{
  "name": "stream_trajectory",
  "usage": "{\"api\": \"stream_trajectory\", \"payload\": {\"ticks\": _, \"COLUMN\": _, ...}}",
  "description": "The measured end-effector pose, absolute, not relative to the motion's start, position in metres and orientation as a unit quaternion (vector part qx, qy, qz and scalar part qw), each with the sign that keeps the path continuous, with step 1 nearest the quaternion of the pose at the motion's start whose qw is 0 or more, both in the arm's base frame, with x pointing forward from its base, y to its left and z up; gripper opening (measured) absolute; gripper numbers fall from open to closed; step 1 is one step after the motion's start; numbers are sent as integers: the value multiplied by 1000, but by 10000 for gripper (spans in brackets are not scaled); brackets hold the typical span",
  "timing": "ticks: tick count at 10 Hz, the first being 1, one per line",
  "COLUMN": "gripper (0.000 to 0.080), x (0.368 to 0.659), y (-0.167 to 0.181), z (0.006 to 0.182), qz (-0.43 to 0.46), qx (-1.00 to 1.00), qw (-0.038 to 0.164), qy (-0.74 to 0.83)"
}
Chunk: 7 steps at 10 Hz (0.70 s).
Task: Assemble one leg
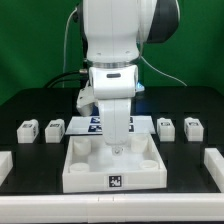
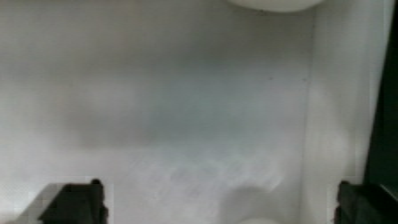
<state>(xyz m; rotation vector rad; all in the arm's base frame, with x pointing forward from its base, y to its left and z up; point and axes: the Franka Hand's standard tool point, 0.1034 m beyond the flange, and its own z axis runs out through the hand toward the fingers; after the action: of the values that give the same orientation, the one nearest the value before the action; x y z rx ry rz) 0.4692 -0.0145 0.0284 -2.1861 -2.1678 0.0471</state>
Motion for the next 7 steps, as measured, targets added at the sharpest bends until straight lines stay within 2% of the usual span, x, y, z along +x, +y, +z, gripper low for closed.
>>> {"api": "stream_trajectory", "payload": {"ticks": 2, "gripper": 650, "x": 470, "y": -21, "z": 44, "qz": 12, "qx": -711, "qw": 20, "qy": -703}}
{"api": "stream_trajectory", "payload": {"ticks": 3, "gripper": 650, "x": 466, "y": -26, "z": 44, "qz": 14, "qx": -715, "qw": 21, "qy": -699}}
{"api": "stream_trajectory", "payload": {"ticks": 7, "gripper": 650, "x": 446, "y": -38, "z": 15, "qz": 25, "qx": -723, "qw": 40, "qy": -689}}
